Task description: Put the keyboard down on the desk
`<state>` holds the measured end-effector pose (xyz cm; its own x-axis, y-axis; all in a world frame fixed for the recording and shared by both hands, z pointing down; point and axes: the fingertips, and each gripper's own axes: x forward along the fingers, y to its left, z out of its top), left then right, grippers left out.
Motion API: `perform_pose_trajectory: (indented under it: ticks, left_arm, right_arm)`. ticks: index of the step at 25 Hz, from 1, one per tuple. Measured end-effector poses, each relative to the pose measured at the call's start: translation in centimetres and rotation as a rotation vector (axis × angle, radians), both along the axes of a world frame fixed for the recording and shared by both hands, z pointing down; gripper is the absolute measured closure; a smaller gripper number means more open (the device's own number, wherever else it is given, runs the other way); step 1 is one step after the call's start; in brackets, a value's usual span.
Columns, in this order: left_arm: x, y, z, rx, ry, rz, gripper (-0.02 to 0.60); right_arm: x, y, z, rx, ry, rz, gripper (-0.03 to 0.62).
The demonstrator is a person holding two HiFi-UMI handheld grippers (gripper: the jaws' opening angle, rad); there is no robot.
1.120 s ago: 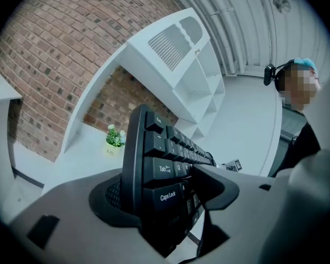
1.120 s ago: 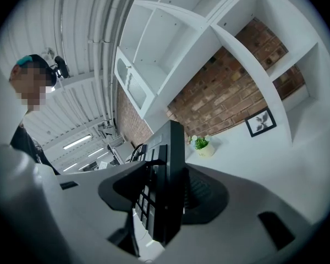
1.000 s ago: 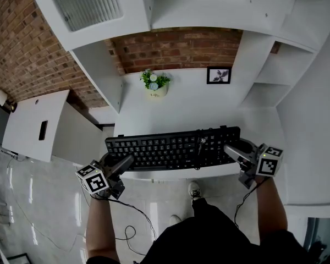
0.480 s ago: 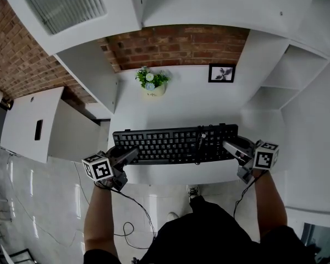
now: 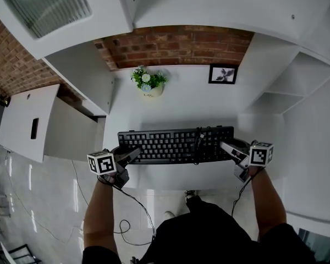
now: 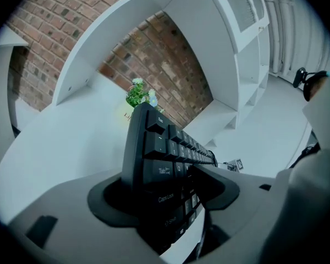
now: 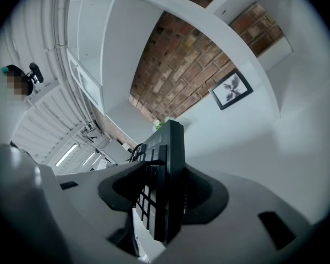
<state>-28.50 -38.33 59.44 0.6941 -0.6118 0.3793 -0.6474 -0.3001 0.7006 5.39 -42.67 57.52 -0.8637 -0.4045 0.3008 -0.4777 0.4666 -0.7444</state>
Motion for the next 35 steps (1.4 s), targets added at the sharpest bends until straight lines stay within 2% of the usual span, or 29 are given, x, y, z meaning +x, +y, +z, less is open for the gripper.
perform_pose_trajectory:
  ticks: [9,17,30,35]
  left_arm:
    - [0.3,-2.0,5.6,-0.130,-0.019,-0.044,0.252]
    - [0.4,-2.3,8.1,-0.223,-0.094,-0.085,0.233]
    - [0.5,-2.3,9.7,-0.260,-0.221,-0.129,0.212]
    - [-0.4,-2.3,10.2,-0.263,-0.335,-0.172,0.198]
  right_arm:
    - [0.3,-2.8,5.6,-0.105,0.023,-0.008,0.387]
    - [0.8,-3.1,9.0,-0.204,0.064,0.011,0.379]
    - [1.6,-3.1,12.5,-0.237,0.263,0.038,0.337]
    - [1.4,-3.2,13.0,-0.203,0.356,0.031,0.327]
